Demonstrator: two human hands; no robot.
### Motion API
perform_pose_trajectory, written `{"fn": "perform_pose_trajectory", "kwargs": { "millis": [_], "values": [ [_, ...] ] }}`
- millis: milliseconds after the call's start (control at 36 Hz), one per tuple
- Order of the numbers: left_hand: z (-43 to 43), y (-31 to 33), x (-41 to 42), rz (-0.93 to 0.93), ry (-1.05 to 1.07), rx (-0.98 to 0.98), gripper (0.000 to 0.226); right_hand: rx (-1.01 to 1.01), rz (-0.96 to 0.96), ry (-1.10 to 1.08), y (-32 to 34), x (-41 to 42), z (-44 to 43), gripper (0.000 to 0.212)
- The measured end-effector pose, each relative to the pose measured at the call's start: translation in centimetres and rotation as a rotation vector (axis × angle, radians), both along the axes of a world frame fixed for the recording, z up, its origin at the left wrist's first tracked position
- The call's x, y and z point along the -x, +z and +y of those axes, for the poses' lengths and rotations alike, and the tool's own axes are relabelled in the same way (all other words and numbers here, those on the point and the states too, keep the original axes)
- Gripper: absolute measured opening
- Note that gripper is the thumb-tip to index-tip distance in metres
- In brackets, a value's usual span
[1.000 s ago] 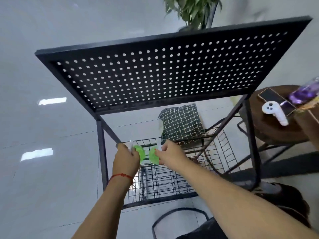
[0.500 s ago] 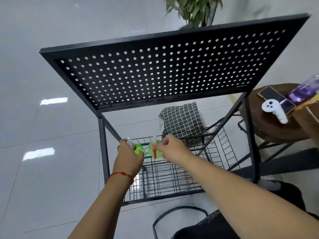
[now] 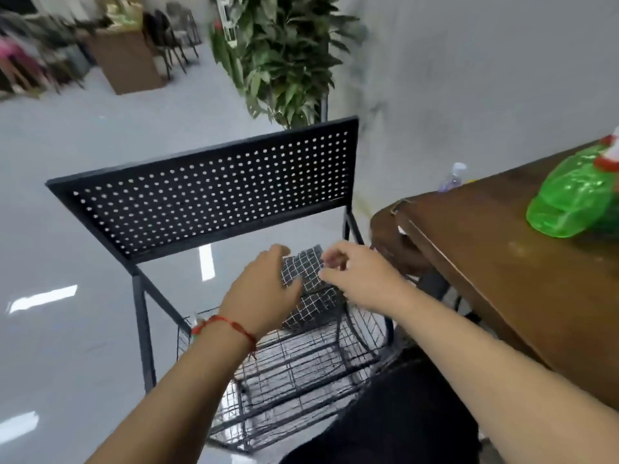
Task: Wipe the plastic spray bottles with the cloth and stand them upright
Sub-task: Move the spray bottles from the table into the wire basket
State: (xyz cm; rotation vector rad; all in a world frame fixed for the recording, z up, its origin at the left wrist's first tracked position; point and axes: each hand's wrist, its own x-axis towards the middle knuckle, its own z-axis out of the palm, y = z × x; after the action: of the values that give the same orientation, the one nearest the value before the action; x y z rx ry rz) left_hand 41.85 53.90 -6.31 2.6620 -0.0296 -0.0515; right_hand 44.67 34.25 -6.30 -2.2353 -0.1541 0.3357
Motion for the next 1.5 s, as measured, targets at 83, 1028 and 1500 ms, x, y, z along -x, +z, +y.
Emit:
{"fn": "perform_pose_trajectory", "kwargs": {
  "millis": [83,1028,1500],
  "values": [
    [-4.9,2.3,0.0,-0.068,-0.140,0.010,0.051,-0.017,-0.125,-0.107,3.6,2.5,-5.1,0.019],
    [-39.7,17.4,-7.8,-0.203,-0.543,-0.176,0.015,0.838,-0.279,-0.857,16.4,10.4,-37.4,0.034],
    [-17.5,14.8,-3.4,-0.329,-0.314,-0.081,0.017,0.495,-0.660,-0.507,16.2,8.5,-22.0,0.018]
  ]
}}
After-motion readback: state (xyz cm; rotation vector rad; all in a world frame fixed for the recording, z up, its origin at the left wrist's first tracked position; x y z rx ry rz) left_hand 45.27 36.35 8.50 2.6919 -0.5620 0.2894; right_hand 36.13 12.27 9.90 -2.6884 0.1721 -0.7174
